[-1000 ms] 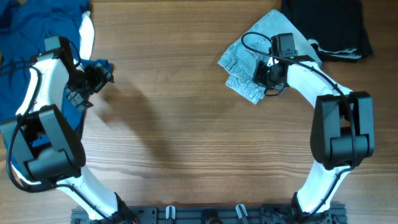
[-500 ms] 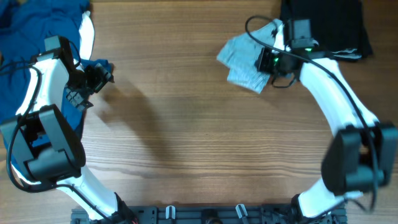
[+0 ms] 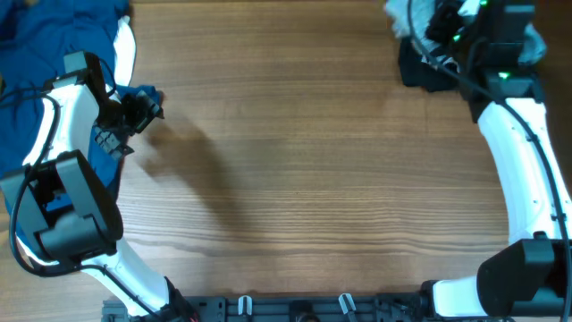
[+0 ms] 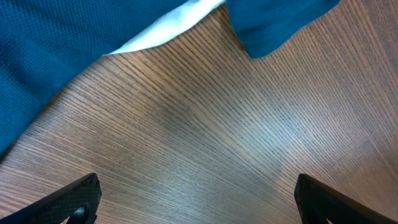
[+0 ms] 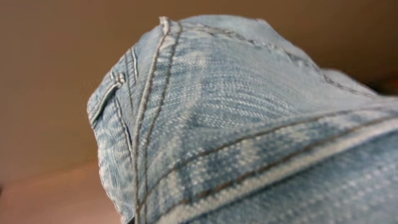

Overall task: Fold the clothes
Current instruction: 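Carry the shorts right and place them on the black garment stack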

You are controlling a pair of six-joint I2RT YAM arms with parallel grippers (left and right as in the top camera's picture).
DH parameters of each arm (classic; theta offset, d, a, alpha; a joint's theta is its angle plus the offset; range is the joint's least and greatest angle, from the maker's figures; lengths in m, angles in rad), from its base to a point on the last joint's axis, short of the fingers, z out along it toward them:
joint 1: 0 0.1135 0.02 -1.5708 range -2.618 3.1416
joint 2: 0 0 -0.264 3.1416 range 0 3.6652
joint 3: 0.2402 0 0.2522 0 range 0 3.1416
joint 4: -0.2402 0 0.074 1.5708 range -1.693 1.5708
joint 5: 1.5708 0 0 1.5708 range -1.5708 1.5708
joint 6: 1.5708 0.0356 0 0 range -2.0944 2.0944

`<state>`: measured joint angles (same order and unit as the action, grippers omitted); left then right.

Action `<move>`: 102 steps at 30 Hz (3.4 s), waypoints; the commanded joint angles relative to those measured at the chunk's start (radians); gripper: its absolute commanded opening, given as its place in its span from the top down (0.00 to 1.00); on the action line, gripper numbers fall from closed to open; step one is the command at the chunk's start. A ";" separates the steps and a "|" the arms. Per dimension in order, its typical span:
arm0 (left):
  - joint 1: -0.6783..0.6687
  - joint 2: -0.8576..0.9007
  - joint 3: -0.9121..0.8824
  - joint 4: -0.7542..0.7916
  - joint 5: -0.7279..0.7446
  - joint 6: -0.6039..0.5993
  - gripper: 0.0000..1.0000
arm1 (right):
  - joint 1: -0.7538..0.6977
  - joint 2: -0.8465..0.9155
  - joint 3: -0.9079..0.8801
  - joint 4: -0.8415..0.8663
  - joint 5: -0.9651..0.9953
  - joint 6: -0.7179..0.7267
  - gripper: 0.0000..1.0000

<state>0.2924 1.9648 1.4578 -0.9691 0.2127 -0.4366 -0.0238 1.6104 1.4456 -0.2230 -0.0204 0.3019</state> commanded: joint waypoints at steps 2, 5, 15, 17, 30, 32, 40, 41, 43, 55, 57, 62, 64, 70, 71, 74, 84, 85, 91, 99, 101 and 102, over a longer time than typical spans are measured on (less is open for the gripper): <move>-0.007 -0.018 0.014 0.000 -0.005 -0.013 0.00 | -0.059 0.041 0.028 0.158 0.054 -0.037 0.96; -0.007 -0.018 0.014 -0.001 -0.006 -0.013 0.00 | -0.099 0.128 0.028 0.264 0.052 -0.037 0.96; -0.007 -0.018 0.014 0.000 -0.005 -0.013 0.00 | -0.189 0.448 0.028 0.596 0.020 -0.040 0.96; -0.007 -0.018 0.014 0.005 -0.005 -0.013 0.00 | -0.200 0.492 0.028 0.604 0.019 -0.040 0.96; -0.009 -0.018 0.014 0.013 -0.005 -0.013 0.00 | -0.206 0.306 0.028 -0.017 -0.358 -0.100 0.01; -0.009 -0.018 0.014 0.011 -0.005 -0.013 0.00 | -0.206 0.233 0.028 -0.087 -0.396 -0.161 0.01; -0.009 -0.018 0.014 0.011 -0.005 -0.013 0.00 | -0.206 0.124 0.028 -0.064 -0.230 -0.306 0.00; -0.009 -0.018 0.014 0.011 -0.005 -0.013 0.00 | -0.206 0.135 0.028 -0.031 -0.204 -0.325 0.01; -0.009 -0.018 0.014 0.011 -0.005 -0.013 0.00 | -0.207 0.167 0.028 0.036 -0.105 -0.328 0.01; -0.009 -0.018 0.014 0.012 -0.005 -0.013 0.00 | -0.245 0.609 0.028 0.283 -0.007 -0.347 0.00; -0.009 -0.018 0.014 0.012 -0.005 -0.013 0.00 | -0.245 0.687 0.028 0.274 -0.037 -0.330 0.00; -0.009 -0.018 0.014 0.011 -0.005 -0.013 0.00 | -0.245 0.753 0.028 0.245 -0.084 -0.322 0.00; -0.009 -0.018 0.014 0.011 -0.005 -0.013 0.00 | -0.245 0.719 0.028 0.228 -0.098 -0.325 0.00; -0.009 -0.018 0.014 0.011 -0.005 -0.013 0.00 | -0.245 0.453 0.028 0.121 -0.130 -0.326 0.00; -0.009 -0.018 0.014 0.009 -0.005 -0.013 0.00 | -0.245 0.407 0.028 0.073 -0.114 -0.316 0.00; -0.009 -0.018 0.014 0.008 -0.005 -0.013 0.00 | -0.245 0.359 0.028 -0.048 -0.039 -0.264 0.01; -0.009 -0.018 0.014 0.008 -0.005 -0.013 0.00 | -0.245 0.581 0.004 -0.088 -0.114 -0.167 0.00; -0.009 -0.018 0.014 0.008 -0.005 -0.013 0.00 | -0.245 0.597 0.004 -0.080 -0.121 -0.168 0.01; -0.009 -0.018 0.014 0.008 -0.005 -0.013 0.00 | -0.245 0.505 0.032 -0.127 -0.209 -0.172 0.01; -0.009 -0.018 0.014 0.008 -0.005 -0.013 0.00 | -0.244 -0.015 0.080 -0.379 -0.487 -0.277 0.00; -0.009 -0.018 0.014 0.008 -0.005 -0.013 0.00 | -0.244 -0.112 0.080 -0.426 -0.571 -0.307 0.00; -0.009 -0.018 0.014 0.008 -0.005 -0.013 0.00 | -0.244 -0.169 0.080 -0.454 -0.619 -0.327 0.00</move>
<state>0.2878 1.9648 1.4578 -0.9615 0.2085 -0.4366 -0.2737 1.5856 1.5101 -0.6258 -0.4309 0.0574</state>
